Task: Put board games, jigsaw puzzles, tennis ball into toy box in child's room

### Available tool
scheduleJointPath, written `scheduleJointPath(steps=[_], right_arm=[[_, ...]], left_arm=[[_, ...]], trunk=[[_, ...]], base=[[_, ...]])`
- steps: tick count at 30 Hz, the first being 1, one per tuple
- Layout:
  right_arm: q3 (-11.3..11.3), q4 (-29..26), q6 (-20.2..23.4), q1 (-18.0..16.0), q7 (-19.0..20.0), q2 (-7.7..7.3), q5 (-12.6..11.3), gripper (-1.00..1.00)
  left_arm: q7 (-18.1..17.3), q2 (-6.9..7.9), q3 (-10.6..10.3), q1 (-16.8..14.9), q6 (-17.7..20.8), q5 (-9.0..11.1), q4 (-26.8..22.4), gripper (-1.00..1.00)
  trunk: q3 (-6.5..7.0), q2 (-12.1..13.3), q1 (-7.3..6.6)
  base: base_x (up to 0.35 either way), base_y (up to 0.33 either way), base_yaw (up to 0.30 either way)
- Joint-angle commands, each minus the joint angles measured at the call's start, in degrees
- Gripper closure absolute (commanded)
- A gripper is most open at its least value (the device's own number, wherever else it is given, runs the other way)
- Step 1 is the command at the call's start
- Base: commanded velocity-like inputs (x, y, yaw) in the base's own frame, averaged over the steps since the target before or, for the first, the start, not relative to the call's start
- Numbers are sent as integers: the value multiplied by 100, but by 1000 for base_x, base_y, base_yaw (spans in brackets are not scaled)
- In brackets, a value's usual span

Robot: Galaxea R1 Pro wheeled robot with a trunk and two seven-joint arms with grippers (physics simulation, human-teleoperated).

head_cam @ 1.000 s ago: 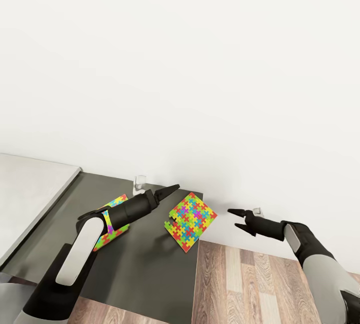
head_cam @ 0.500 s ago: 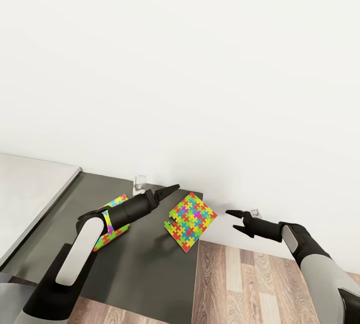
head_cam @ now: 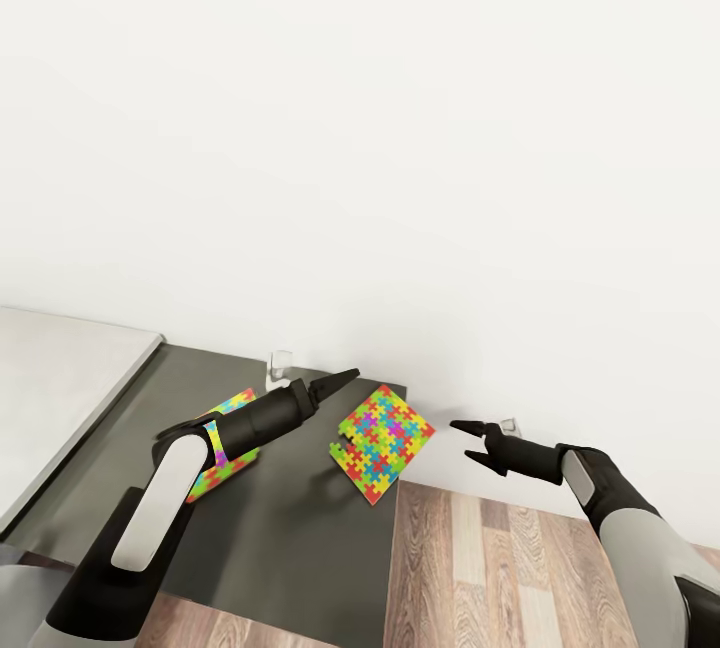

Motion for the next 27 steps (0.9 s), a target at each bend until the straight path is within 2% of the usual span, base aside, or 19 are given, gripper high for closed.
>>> scheduleJointPath(steps=[1,11,27], right_arm=[[-18,2,33,-3,3,1,-14,-100],[-3,-10,17,-4,10,21,-9,-100],[25,-28,-217,-4,26,202,12,-100]], left_arm=[[-12,3,-2,-4,15,1,0,-100],[-9,3,-2,-4,15,1,0,-100],[-7,3,-2,-4,15,2,0,-100]], trunk=[[-4,-3,0],[-4,-3,0],[-4,-3,0]], base=[[0,0,71],[0,0,121],[0,0,39]])
